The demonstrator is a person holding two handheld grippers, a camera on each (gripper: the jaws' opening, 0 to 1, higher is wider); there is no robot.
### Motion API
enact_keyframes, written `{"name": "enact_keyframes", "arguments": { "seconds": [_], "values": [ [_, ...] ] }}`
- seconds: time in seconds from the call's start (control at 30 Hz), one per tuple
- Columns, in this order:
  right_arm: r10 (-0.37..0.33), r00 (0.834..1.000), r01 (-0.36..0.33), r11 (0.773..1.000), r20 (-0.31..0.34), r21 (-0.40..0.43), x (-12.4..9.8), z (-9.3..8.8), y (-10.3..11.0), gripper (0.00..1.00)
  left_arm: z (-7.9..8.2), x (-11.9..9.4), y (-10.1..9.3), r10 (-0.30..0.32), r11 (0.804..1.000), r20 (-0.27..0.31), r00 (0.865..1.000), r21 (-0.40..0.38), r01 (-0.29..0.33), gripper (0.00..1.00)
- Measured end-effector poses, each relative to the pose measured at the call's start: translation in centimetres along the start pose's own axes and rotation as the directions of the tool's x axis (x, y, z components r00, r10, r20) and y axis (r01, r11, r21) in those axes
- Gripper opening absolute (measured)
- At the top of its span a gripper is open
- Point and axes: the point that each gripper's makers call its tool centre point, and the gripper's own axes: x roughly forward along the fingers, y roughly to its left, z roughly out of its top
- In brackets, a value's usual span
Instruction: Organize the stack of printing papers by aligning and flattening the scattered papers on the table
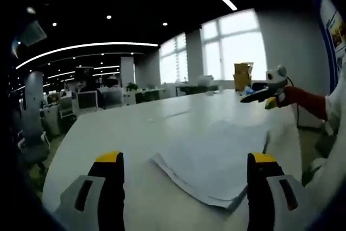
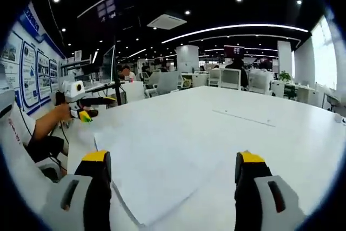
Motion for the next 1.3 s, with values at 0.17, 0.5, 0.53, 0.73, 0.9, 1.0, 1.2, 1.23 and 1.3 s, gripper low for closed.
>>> {"name": "enact_keyframes", "arguments": {
  "seconds": [0.17, 0.5, 0.53, 0.73, 0.9, 1.0, 1.2, 1.23, 1.3],
  "values": [
    [-0.005, 1.000, 0.005, 1.000, -0.010, 0.002, -1.8, 0.0, 0.1, 0.90, 0.1, -2.0, 0.1, 0.019, 1.000, 0.003, 1.000, -0.014, -0.019, 0.96],
    [-0.025, 0.999, 0.024, 0.999, -0.031, -0.024, -5.5, -0.2, 0.7, 0.90, -0.4, -6.4, -0.4, 0.042, 0.999, -0.023, 0.999, -0.013, -0.042, 0.95],
    [-0.022, 0.999, 0.021, 0.999, -0.033, -0.035, -5.8, -0.2, 0.9, 0.90, -0.4, -6.8, -0.5, 0.046, 0.999, -0.025, 0.999, -0.012, -0.046, 0.95],
    [-0.030, 0.999, 0.028, 0.998, -0.037, -0.052, -7.7, -0.3, 1.5, 0.90, -0.4, -8.9, -0.8, 0.063, 0.998, -0.015, 0.998, -0.010, -0.063, 0.95],
    [-0.041, 0.999, 0.040, 0.999, -0.021, -0.036, -8.6, -0.5, 1.3, 0.90, -0.6, -10.3, -0.5, 0.089, 0.996, -0.005, 0.996, -0.027, -0.089, 0.94],
    [-0.059, 0.998, 0.058, 0.998, -0.029, -0.028, -8.9, -1.0, 0.8, 0.90, -0.5, -10.8, -0.8, 0.090, 0.995, 0.004, 0.996, -0.037, -0.090, 0.93],
    [-0.072, 0.997, 0.072, 0.997, -0.035, -0.010, -9.4, -1.5, 0.7, 0.89, -0.7, -11.2, -1.6, 0.085, 0.996, 0.004, 0.996, -0.015, -0.085, 0.92],
    [-0.074, 0.997, 0.074, 0.997, -0.036, -0.011, -9.5, -1.6, 0.6, 0.89, -0.8, -11.2, -1.7, 0.083, 0.996, 0.003, 0.997, -0.015, -0.082, 0.92],
    [-0.074, 0.997, 0.074, 0.997, -0.036, -0.015, -9.7, -1.5, 0.7, 0.89, -0.9, -11.3, -1.7, 0.082, 0.997, -0.003, 0.997, -0.015, -0.082, 0.92]
  ]
}}
